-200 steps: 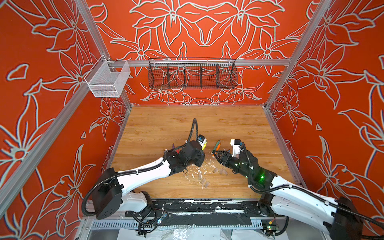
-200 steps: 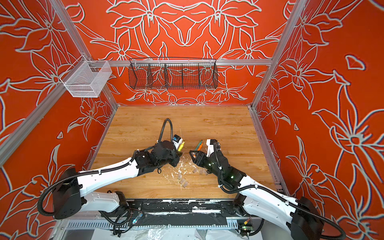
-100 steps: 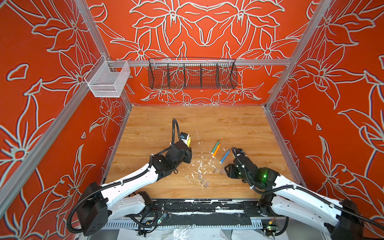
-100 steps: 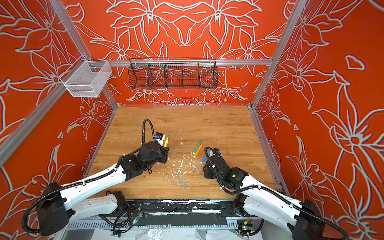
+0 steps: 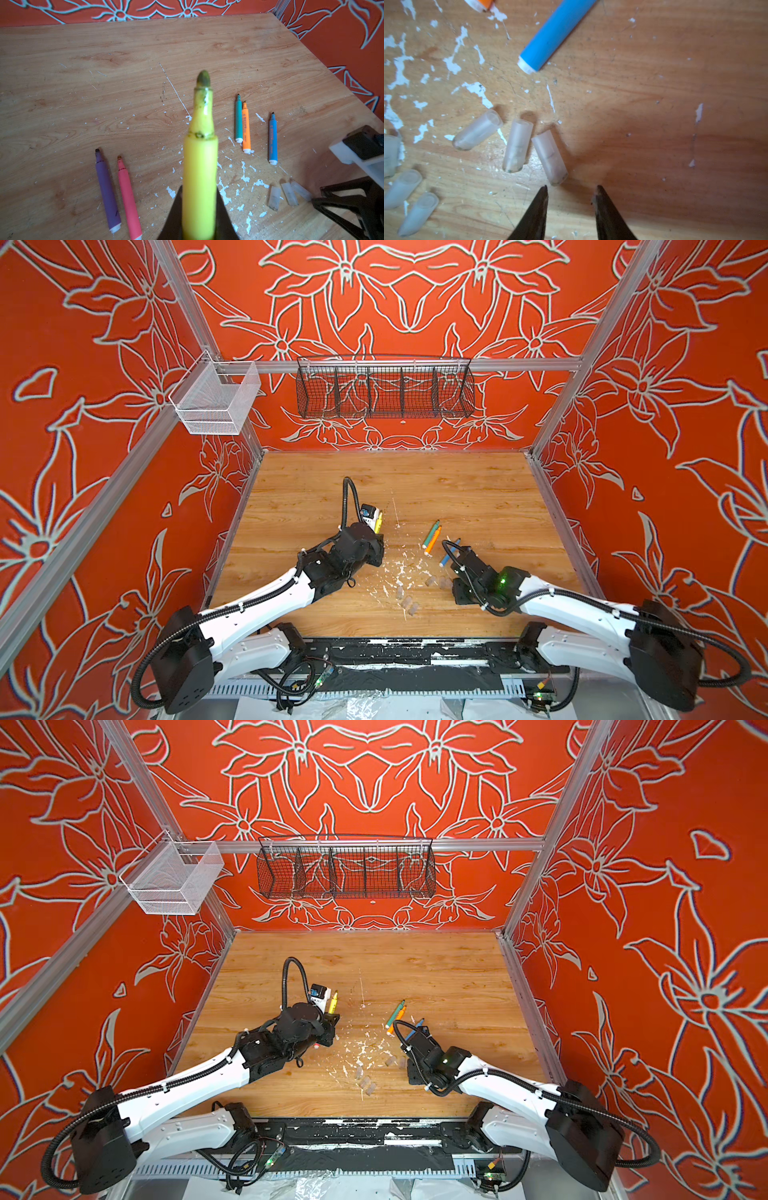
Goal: Insert the pens into the pen caps
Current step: 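Hold the yellow marker upright while the right gripper moves over the caps, then lower the right gripper and close it on a translucent cap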
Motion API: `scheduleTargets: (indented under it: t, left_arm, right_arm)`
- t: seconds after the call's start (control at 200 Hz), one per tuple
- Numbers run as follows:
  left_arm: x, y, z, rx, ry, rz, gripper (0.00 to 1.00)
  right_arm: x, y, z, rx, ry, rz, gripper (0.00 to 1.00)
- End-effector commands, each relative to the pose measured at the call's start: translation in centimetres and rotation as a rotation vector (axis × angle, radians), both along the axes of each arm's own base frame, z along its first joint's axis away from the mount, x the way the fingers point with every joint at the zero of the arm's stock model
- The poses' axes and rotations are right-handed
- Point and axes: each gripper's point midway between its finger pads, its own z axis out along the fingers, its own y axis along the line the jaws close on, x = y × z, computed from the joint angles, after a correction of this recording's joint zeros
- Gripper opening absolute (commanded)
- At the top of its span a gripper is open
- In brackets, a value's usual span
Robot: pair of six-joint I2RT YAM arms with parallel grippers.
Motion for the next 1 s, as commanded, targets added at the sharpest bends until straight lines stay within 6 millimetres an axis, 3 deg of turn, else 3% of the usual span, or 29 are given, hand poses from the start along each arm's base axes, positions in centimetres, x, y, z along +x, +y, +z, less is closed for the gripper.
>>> scheduleTargets:
  t: [0.0, 0.36, 0.571, 0.696, 0.996]
  left_arm:
    - [0.1, -0.2, 1.0, -0.021, -0.031, -0.009, 0.00]
    - [0.0, -0.3, 1.1, -0.026, -0.036, -0.021, 0.00]
    - [-0.2, -0.6, 1.3, -0.037, -0.039, -0.039, 0.00]
    - [-0.2, -0.6, 1.3, -0.036, -0.039, -0.041, 0.00]
    - [-0.2, -0.8, 1.1, -0.037, -0.036, -0.049, 0.00]
  right_arm:
    - [0.4, 0.7, 0.6, -0.003, -0.004, 0.025, 0.41]
    - [1.1, 1.1, -0.4, -0.064, 0.027, 0.038, 0.42]
    - [1.4, 0.6, -1.3, -0.124, 0.039, 0.030, 0.37]
    - [1.5, 0.3, -1.4, -0.138, 0.034, 0.024, 0.27]
    - [1.6, -0.3, -2.0, -0.173, 0.030, 0.008, 0.24]
